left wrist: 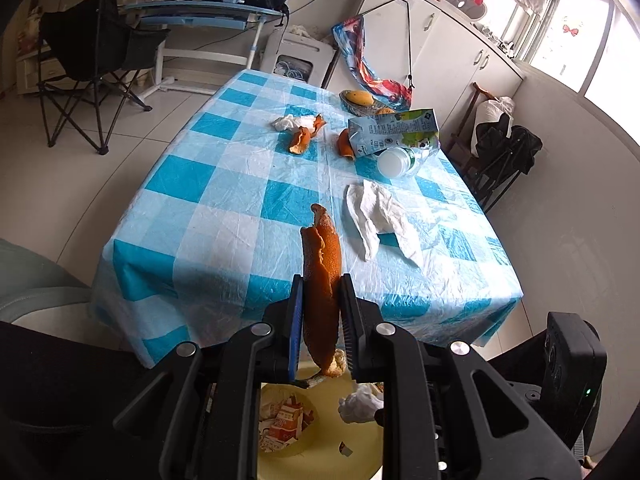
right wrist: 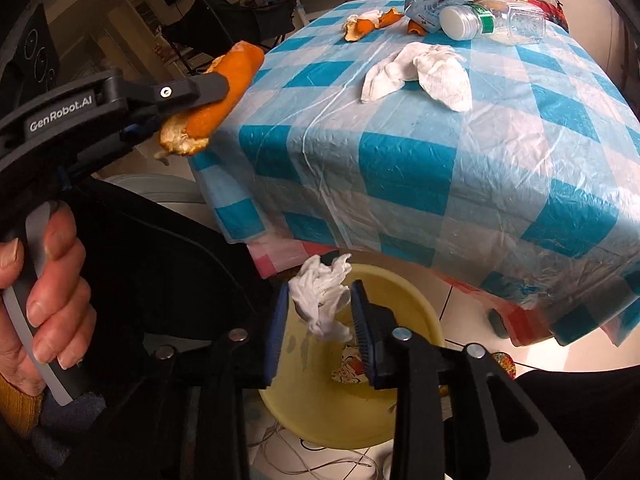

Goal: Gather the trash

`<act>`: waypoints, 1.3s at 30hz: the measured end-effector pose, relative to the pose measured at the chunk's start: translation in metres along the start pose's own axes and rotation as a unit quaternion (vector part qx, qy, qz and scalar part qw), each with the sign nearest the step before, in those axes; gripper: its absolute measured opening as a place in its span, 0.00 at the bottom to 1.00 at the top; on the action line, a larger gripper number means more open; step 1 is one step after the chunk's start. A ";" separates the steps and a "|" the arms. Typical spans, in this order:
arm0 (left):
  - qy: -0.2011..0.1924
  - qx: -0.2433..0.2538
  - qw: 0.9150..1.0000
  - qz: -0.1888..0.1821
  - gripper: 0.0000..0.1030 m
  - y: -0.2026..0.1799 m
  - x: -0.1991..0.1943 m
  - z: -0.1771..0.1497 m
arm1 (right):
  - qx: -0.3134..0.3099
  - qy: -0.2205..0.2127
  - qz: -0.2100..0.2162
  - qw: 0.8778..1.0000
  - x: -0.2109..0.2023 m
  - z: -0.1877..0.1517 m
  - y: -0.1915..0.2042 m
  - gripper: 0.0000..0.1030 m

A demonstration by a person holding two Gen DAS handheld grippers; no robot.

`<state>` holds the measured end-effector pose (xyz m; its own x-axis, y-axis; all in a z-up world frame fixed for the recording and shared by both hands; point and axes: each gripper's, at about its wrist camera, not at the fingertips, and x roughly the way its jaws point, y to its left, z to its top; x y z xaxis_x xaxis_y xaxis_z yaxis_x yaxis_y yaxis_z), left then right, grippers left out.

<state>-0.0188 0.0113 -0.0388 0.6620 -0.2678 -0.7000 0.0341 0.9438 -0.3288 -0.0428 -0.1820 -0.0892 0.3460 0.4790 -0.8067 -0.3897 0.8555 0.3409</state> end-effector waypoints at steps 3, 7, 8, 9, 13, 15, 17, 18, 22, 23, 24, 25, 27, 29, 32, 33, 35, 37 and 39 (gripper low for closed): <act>0.038 -0.001 0.999 0.007 0.17 -0.002 0.004 -0.017 | 0.039 -0.041 -0.012 0.998 -0.016 0.003 -0.014 0.55; 0.137 0.006 0.991 -0.005 0.17 -0.011 0.022 -0.051 | 0.078 -0.086 -0.032 0.993 -0.032 0.003 -0.029 0.58; 0.162 0.010 0.987 -0.012 0.17 -0.014 0.027 -0.060 | 0.083 -0.093 -0.034 0.992 -0.033 0.002 -0.031 0.58; 0.185 0.020 0.982 -0.016 0.18 -0.018 0.031 -0.068 | 0.088 -0.097 -0.036 0.991 -0.034 0.003 -0.033 0.59; 0.181 0.060 0.982 -0.008 0.40 -0.033 0.027 -0.075 | 0.091 -0.103 -0.043 0.990 -0.034 0.003 -0.036 0.61; 0.148 0.064 0.987 0.002 0.53 -0.033 0.017 -0.070 | 0.088 -0.108 -0.046 0.989 -0.038 0.003 -0.036 0.63; 0.119 0.067 0.990 0.016 0.57 -0.032 0.011 -0.065 | 0.087 -0.113 -0.049 0.989 -0.040 0.002 -0.035 0.65; 0.108 0.065 0.992 0.022 0.60 -0.031 0.009 -0.061 | 0.087 -0.114 -0.051 0.988 -0.040 0.001 -0.035 0.66; 0.064 0.048 0.996 0.043 0.72 -0.025 0.002 -0.049 | 0.089 -0.108 -0.056 0.989 -0.037 0.000 -0.037 0.67; 0.054 0.044 0.996 0.049 0.74 -0.024 0.001 -0.045 | 0.088 -0.107 -0.057 0.989 -0.035 0.001 -0.037 0.67; 0.046 0.041 0.997 0.055 0.76 -0.023 0.000 -0.043 | 0.086 -0.106 -0.058 0.989 -0.036 0.000 -0.036 0.67; 0.040 0.038 0.997 0.059 0.77 -0.021 -0.001 -0.041 | 0.084 -0.105 -0.059 0.989 -0.035 0.000 -0.035 0.68; 0.031 0.033 0.997 0.064 0.78 -0.018 -0.003 -0.039 | 0.079 -0.104 -0.061 0.990 -0.034 -0.001 -0.033 0.68; 0.022 0.028 0.997 0.070 0.81 -0.016 -0.005 -0.037 | 0.074 -0.103 -0.064 0.990 -0.033 -0.002 -0.031 0.68; 0.010 0.021 0.997 0.076 0.84 -0.014 -0.007 -0.036 | 0.070 -0.102 -0.068 0.990 -0.032 -0.002 -0.030 0.69; 0.008 0.019 0.997 0.078 0.86 -0.013 -0.008 -0.036 | 0.069 -0.102 -0.069 0.990 -0.032 -0.002 -0.030 0.69; 0.010 0.019 0.996 0.083 0.87 -0.013 -0.006 -0.036 | 0.068 -0.102 -0.071 0.990 -0.031 -0.002 -0.030 0.70; 0.010 0.022 0.996 0.084 0.87 -0.014 -0.005 -0.037 | 0.067 -0.101 -0.073 0.990 -0.031 -0.002 -0.029 0.70; 0.009 0.025 0.996 0.085 0.88 -0.015 -0.005 -0.037 | 0.066 -0.101 -0.075 0.990 -0.030 -0.002 -0.029 0.70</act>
<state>-0.0501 -0.0088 -0.0539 0.6480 -0.1065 -0.7542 -0.0395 0.9841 -0.1729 -0.0437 -0.2212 -0.0753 0.5606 0.3636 -0.7439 -0.2117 0.9315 0.2957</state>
